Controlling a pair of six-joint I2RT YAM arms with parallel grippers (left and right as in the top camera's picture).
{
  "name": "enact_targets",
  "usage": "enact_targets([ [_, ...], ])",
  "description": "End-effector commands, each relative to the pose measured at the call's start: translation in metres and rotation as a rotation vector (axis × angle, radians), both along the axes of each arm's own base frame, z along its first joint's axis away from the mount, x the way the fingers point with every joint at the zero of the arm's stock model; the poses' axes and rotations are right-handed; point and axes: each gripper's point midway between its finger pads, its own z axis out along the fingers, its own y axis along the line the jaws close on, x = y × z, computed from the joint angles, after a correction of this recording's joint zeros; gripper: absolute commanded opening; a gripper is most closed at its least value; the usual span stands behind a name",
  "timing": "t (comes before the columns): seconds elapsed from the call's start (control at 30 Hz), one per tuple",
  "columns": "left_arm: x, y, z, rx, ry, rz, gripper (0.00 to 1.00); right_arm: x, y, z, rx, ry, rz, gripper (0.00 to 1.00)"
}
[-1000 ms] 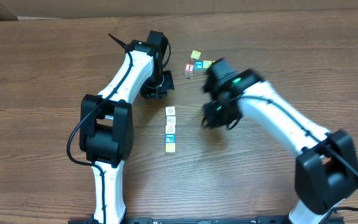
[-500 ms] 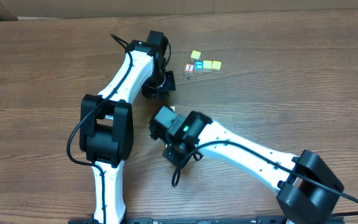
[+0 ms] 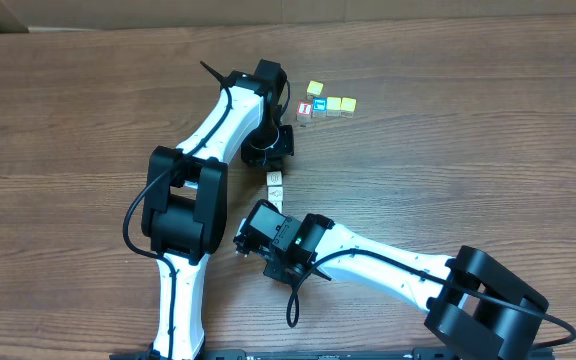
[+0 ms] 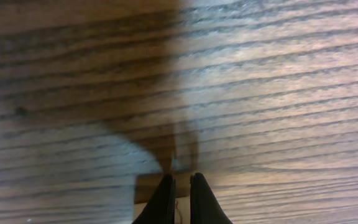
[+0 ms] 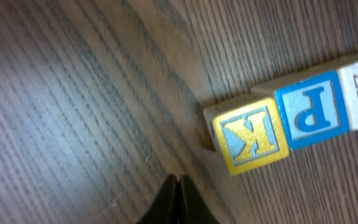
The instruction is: Flip 5 blocks
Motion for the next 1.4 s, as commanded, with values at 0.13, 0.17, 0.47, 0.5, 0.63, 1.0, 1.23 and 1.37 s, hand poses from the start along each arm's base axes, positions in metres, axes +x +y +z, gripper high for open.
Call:
enact_targets([
  [0.13,0.004,0.008,0.001,0.054,-0.015,-0.022,0.04,-0.003,-0.003,-0.018,-0.019,-0.015,0.043,0.04],
  [0.17,0.004,0.008,0.001,0.053,-0.015,-0.022,0.04,-0.003,-0.002,-0.018,-0.014,-0.015,0.044,0.04],
  [0.47,0.001,0.009,-0.002,0.056,-0.008,-0.022,0.04,-0.003,0.002,-0.019,0.001,-0.011,0.047,0.04],
  [0.5,0.001,0.009,-0.002,0.056,-0.005,-0.022,0.04,-0.003,0.002,-0.019,0.002,-0.011,0.047,0.04],
  [0.63,0.0,0.01,-0.004,0.058,-0.001,-0.022,0.04,-0.002,0.004,-0.022,0.007,-0.014,0.047,0.04],
  [1.0,-0.003,0.011,-0.006,0.061,0.003,-0.057,0.04,0.0,0.007,-0.03,0.009,-0.017,0.05,0.04],
  [1.23,-0.003,0.012,-0.007,0.061,0.0,-0.098,0.04,0.001,0.008,-0.03,0.012,-0.018,0.05,0.04],
  [1.37,-0.006,0.011,-0.007,0.062,0.006,-0.105,0.04,0.001,0.008,-0.03,0.013,-0.019,0.049,0.04],
])
